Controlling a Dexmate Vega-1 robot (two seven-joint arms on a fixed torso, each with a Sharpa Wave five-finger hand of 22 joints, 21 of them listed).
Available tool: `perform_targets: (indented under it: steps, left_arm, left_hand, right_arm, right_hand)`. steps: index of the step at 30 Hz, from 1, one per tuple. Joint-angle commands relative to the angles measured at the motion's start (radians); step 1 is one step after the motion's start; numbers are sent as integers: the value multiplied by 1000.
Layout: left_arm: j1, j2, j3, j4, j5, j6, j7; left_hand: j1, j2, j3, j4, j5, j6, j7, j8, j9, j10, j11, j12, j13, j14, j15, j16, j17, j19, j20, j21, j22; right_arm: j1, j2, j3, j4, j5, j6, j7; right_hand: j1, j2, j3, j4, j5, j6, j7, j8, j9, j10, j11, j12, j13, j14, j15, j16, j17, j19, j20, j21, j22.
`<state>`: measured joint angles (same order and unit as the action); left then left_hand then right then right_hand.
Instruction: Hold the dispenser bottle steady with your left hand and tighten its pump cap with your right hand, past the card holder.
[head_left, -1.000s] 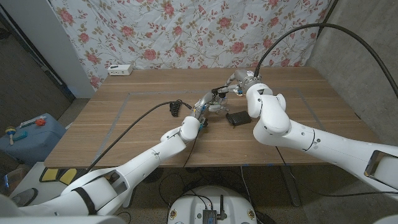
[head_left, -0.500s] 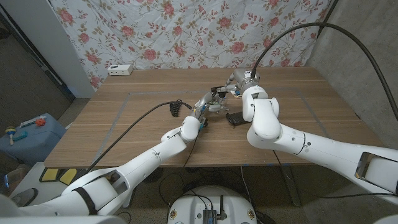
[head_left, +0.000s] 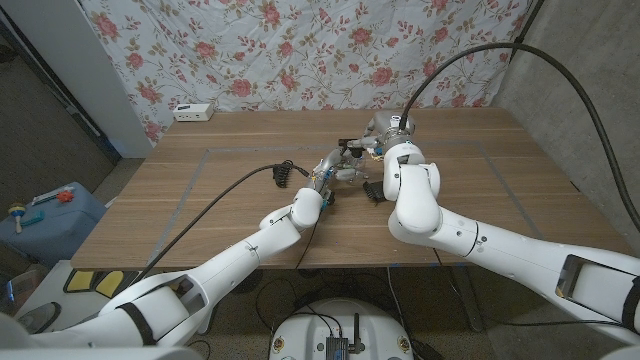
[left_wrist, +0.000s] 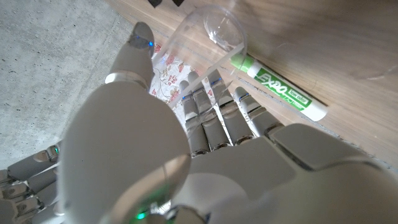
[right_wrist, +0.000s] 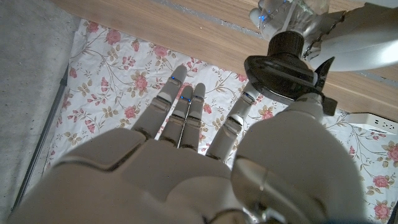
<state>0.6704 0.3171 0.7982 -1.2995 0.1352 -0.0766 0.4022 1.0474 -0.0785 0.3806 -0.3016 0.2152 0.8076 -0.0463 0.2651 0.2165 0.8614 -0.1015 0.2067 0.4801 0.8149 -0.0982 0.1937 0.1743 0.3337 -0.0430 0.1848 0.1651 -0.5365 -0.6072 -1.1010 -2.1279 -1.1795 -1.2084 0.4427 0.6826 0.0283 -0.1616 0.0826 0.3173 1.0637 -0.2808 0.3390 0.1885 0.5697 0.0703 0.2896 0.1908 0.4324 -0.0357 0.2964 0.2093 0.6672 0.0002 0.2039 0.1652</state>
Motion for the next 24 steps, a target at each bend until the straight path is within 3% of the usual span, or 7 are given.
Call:
perform_targets:
  steps: [1,12,16,18,24]
  left_arm:
    - [10,3,1,-15,4,5,6]
    - [23,10,-3,-35,4,13,9]
    - [23,11,-4,-35,4,11,8]
    - [21,10,-4,-32,5,8,8]
    - [19,9,-4,-27,6,3,8]
  left_hand:
    - [-200,203,164,161,0,153,-16,3,1,3,2,8,4,1,-45,-4,3,-1,-28,4,4]
    - [-200,206,167,159,0,150,-12,2,1,2,4,8,6,1,-43,-3,3,-2,-26,4,4]
    - [-200,206,167,158,-1,151,-14,3,2,2,3,8,6,1,-42,-3,4,-3,-27,4,4]
    - [-200,207,167,158,-1,150,-14,2,2,1,3,7,7,0,-41,-3,4,-3,-27,4,4]
    - [-200,208,169,157,-1,152,-11,3,2,0,2,7,7,0,-41,-3,4,-3,-26,4,4]
  right_arm:
    - [-77,82,70,49,-124,58,17]
    - [-150,159,149,99,-255,135,52]
    - [-177,180,184,106,-286,167,59]
    - [-191,189,200,108,-297,185,57]
    - [-226,224,241,120,-344,219,61]
  right_hand:
    - [-6,5,-8,1,0,355,253,24,4,23,2,7,1,19,-3,11,4,14,1,3,6]
    - [-4,8,-10,0,-1,369,257,65,16,49,-7,7,1,35,-11,11,6,25,-1,3,6]
    - [-1,11,-9,-2,-1,374,259,87,25,57,-3,6,1,41,-15,12,6,27,-3,2,6]
    - [0,13,-9,-3,-2,373,259,109,32,62,-8,3,1,45,-15,11,7,29,-3,1,7]
    - [2,15,-9,-4,-2,373,259,127,35,68,-6,2,1,49,-16,11,8,30,-5,0,7]
